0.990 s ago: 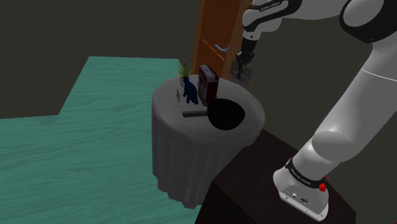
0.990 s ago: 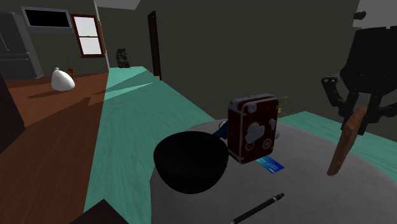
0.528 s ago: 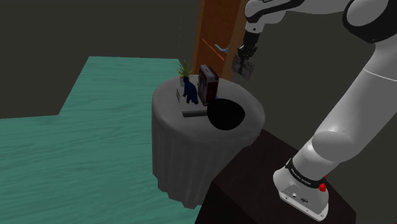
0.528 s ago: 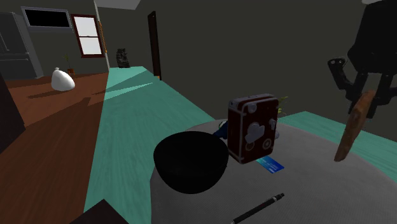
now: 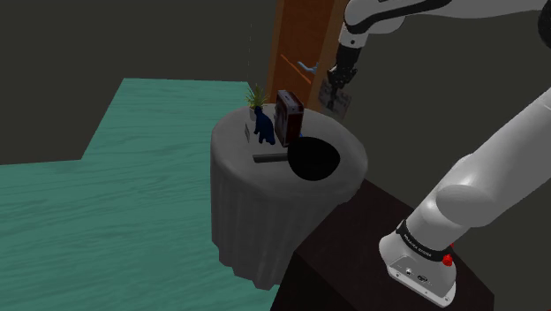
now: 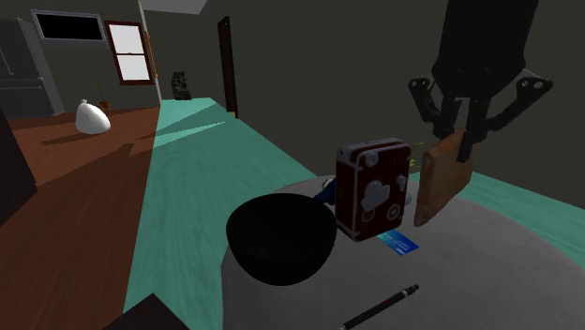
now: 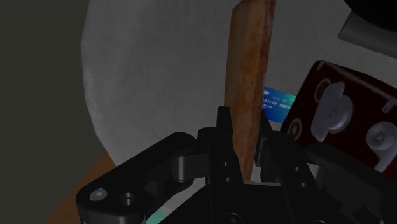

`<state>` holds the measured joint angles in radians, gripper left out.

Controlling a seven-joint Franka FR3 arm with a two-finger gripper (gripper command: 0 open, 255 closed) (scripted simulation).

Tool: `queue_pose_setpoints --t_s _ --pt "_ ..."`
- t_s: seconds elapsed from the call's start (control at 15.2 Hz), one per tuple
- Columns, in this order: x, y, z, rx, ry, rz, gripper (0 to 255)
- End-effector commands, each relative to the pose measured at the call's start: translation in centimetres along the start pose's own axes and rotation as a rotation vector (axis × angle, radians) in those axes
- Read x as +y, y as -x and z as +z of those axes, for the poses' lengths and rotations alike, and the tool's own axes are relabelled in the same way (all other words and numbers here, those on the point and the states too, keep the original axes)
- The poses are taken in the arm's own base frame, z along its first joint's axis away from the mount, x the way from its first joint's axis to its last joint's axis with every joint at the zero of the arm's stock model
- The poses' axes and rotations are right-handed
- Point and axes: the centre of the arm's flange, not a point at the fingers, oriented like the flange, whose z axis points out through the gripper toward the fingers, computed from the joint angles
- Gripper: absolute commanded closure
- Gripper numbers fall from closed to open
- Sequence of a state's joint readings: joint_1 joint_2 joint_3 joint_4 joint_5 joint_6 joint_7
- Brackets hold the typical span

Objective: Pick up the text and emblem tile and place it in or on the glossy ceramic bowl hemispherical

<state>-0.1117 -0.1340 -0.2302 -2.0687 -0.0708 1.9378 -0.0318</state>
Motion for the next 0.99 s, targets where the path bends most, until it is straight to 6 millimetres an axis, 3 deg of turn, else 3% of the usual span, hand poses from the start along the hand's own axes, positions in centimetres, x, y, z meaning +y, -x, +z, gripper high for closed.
queue_pose_setpoints --t_s 0.0,0.92 --pt "-2.3 1.6 -0.4 -0.001 0.001 0.001 255" --pt "-16.4 13.4 -2.2 -0.001 0.001 0.001 255"
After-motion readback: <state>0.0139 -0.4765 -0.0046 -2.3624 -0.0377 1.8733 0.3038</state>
